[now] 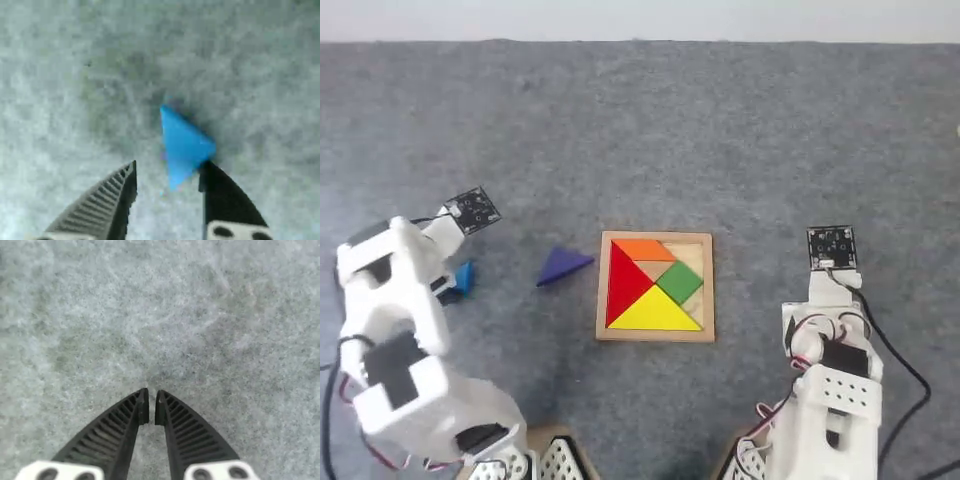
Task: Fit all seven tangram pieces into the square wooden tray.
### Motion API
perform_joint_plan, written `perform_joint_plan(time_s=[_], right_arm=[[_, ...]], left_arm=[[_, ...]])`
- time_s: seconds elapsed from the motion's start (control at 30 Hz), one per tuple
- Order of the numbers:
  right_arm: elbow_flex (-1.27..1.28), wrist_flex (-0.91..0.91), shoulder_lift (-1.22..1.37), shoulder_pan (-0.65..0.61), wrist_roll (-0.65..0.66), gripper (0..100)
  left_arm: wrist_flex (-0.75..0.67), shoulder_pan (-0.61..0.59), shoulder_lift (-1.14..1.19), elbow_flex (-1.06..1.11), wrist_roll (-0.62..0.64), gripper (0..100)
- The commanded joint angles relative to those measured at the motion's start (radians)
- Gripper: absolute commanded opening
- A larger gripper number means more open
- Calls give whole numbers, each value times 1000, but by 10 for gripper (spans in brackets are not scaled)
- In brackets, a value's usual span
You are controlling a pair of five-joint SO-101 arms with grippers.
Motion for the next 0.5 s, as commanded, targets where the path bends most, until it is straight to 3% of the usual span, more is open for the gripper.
perform_joint_plan(time_s=[0.0, 0.2, 0.47], right_arm=[[-6, -21, -25, -5, -8, 48], [-6, -21, -25, -5, -8, 48], [-6, -21, -25, -5, -8, 48]], left_arm=[[2, 20, 37, -58, -2, 199], [-3, 84, 37, 2, 2, 199], [0, 164, 37, 21, 127, 199]])
